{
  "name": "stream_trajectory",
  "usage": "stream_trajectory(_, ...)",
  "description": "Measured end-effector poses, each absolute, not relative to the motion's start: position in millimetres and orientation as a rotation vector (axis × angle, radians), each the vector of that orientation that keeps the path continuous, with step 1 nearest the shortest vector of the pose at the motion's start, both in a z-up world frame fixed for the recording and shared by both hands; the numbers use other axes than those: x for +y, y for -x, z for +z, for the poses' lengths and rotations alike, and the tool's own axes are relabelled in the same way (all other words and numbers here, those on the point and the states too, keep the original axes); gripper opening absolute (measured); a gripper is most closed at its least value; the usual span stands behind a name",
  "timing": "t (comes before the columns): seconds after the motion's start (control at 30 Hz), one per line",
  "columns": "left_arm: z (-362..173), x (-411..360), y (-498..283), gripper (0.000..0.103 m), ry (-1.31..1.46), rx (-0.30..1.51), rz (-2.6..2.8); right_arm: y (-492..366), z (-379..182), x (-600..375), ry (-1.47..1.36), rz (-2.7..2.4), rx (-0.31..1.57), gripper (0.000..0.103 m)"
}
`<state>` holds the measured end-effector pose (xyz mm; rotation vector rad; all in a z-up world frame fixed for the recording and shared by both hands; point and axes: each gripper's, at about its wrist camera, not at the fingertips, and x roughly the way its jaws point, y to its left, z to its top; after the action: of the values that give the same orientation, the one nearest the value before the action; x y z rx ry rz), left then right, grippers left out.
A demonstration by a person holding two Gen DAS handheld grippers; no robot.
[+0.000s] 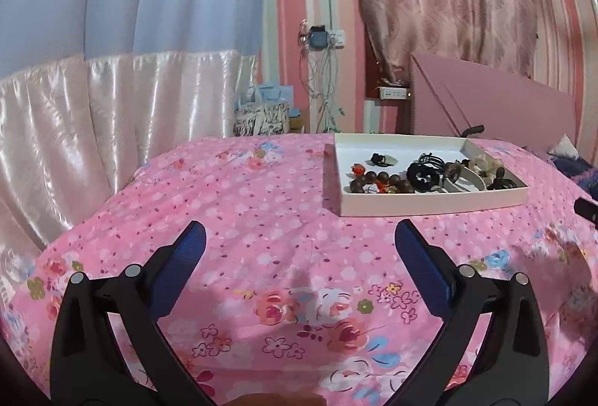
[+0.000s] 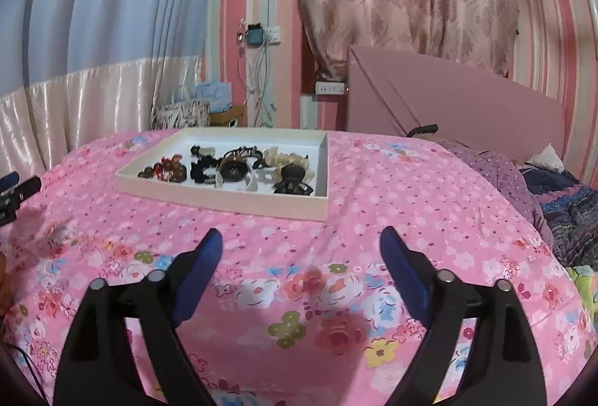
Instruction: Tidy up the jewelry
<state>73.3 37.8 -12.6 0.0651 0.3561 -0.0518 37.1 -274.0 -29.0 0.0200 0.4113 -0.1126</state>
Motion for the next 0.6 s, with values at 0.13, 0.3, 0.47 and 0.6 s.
stream_trajectory(0.13,-11.6,36.0,-70.9,0.1,-0.073,0.345,-0.052,-37.9,-29.0,-279.3,-0.042,-0.127,0.418,0.088)
stream_trajectory(0.3,-10.1,36.6,-71.9,0.1,-0.067,0.345,-0.052,-41.2,-30.6,-281.5,-0.054,-0.11,0.438,0.089)
stream_trajectory(0.47,-9.7,35.6,-72.6,0.1,-0.07,0.342,-0.055,-37.7,-29.7,-283.5,-0.068,-0.117,0.416,0.09)
stream_trajectory(0.6,-9.2,33.4,-70.7,0.1,-0.075,0.333,-0.053,-38.9,-30.3,-283.0,-0.066,-0.114,0.422,0.09)
